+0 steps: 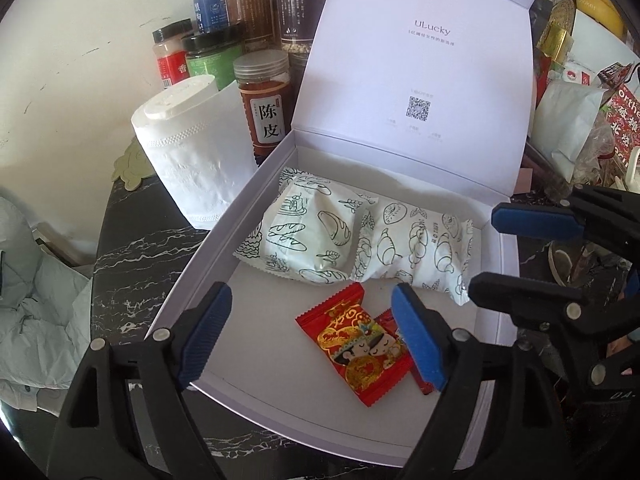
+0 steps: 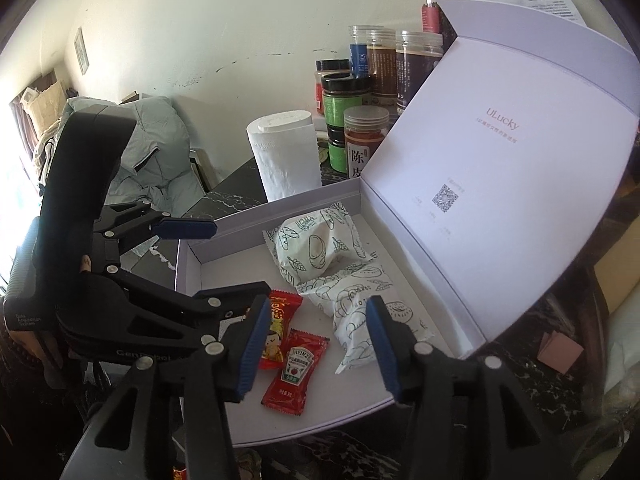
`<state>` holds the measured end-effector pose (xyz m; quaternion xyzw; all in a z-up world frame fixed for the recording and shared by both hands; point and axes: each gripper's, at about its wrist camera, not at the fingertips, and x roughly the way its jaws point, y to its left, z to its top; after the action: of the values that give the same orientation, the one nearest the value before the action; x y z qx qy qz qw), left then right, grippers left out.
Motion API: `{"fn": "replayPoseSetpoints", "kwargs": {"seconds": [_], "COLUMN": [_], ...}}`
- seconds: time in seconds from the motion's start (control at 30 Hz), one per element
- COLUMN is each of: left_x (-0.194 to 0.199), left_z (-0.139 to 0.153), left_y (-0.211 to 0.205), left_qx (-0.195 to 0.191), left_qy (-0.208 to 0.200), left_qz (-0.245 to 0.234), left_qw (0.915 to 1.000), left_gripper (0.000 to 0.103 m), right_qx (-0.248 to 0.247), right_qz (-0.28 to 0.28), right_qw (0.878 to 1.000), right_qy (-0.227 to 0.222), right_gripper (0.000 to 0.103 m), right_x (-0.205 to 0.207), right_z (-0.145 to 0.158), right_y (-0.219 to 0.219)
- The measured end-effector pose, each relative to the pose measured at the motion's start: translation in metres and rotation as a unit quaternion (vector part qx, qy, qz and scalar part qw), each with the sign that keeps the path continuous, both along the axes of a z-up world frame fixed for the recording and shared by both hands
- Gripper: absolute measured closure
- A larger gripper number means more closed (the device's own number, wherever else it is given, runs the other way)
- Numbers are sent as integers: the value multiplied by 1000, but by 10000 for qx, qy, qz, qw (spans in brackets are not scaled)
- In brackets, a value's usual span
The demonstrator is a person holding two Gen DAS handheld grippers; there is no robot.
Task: Organize objects
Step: 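Open both grippers to release the packet and sachet in the box, then withdraw both grippers from the box toward the remaining red candy packets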
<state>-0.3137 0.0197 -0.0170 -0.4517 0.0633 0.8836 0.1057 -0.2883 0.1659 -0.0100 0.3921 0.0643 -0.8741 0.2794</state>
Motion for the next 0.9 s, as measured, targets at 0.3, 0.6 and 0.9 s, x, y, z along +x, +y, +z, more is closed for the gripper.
{"fn": "replayPoseSetpoints", "kwargs": {"seconds": [0.3, 0.6, 0.9], "left_x": [46, 80, 115], "left_z": [30, 58, 81], "left_y": [2, -1, 5], "left_qx": [25, 96, 27], "left_qy": [343, 669, 996], "left_qz": [84, 263, 273], "left_qw": [9994, 9974, 9946], "left_gripper": [14, 10, 5], "right_qx": [-66, -270, -217], "right_qz": [-229, -620, -751], "right_qw": [9992, 9954, 9931], "right_qy": [314, 681, 872], "right_gripper": [42, 28, 17], "right_x": [29, 59, 94], "right_z": [27, 55, 73], "right_y": [8, 21, 26]}}
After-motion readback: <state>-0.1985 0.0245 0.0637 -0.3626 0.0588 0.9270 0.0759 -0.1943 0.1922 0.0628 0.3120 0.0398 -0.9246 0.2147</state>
